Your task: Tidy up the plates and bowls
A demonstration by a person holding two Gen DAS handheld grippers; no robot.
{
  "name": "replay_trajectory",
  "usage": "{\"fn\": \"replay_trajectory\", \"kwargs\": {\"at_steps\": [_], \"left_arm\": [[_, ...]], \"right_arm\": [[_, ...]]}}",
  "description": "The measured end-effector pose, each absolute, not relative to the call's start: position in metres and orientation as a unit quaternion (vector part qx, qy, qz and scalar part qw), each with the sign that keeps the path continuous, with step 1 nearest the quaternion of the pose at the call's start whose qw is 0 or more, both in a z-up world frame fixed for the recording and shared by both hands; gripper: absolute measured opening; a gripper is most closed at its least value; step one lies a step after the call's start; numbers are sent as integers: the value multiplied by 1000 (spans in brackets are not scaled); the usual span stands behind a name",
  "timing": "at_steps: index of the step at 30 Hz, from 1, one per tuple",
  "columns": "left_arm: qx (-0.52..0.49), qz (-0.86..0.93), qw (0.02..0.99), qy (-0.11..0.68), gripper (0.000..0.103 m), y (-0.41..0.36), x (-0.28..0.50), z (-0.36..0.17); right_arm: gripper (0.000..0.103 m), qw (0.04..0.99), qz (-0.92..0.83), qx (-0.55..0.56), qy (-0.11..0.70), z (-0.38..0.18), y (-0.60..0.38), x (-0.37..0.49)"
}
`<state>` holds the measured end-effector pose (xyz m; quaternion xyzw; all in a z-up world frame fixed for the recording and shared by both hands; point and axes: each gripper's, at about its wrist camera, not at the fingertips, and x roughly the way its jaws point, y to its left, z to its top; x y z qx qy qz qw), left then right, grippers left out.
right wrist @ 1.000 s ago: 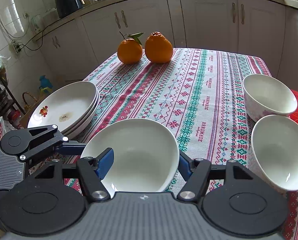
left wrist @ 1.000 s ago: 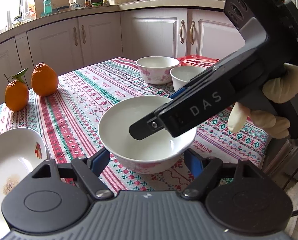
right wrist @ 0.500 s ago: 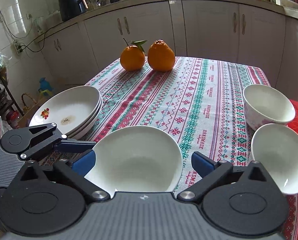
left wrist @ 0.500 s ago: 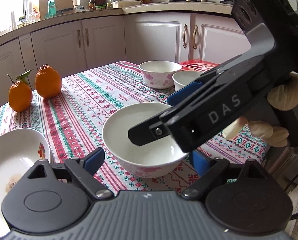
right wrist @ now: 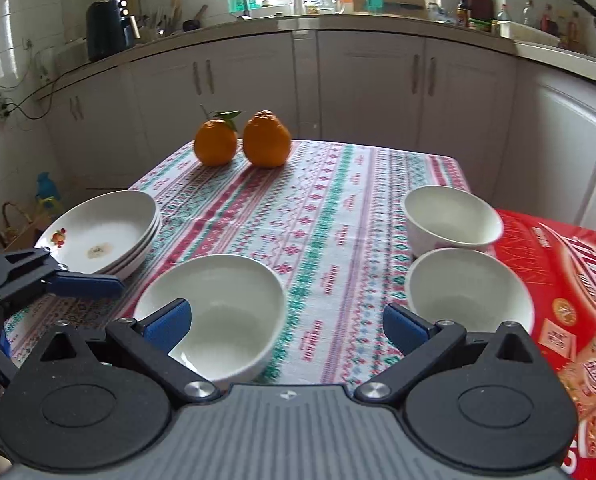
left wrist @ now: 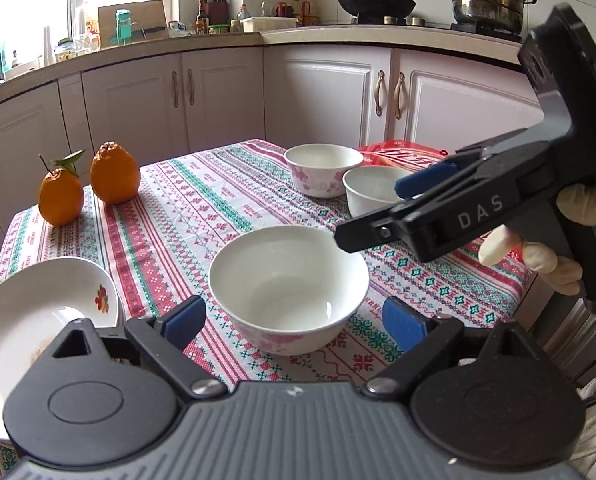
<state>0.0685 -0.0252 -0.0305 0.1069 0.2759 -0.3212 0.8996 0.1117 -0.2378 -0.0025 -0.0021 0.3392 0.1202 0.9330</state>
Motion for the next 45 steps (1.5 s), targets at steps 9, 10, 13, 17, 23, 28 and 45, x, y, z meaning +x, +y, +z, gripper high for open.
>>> {"fn": "replay_trajectory", "kwargs": {"at_steps": [9,10,13,17,23,28,45], "left_arm": [[142,-333,896,256,100,-59,65,-18],[144,-333,897,253,101,-63,65,-18],[148,-345,893,249,102,-79,69,-17],[149,-365,884,252,102,-101,78,-19],[111,-405,861,286,102,-130,95,-28],[120,-389,871,274,102,-157,100,-38],[126,-331,892,281,102,-204,123,-62]], "right_arm": [[103,938,80,2,338,0,-276,97],[103,939,74,1,337,1,-281,96],[103,942,55,5,331,4,-300,94],[103,945,38,10,323,7,-322,92],[103,947,24,16,320,6,-348,98],[103,945,44,34,323,4,-365,110],[103,929,110,47,351,-19,-392,167]]}}
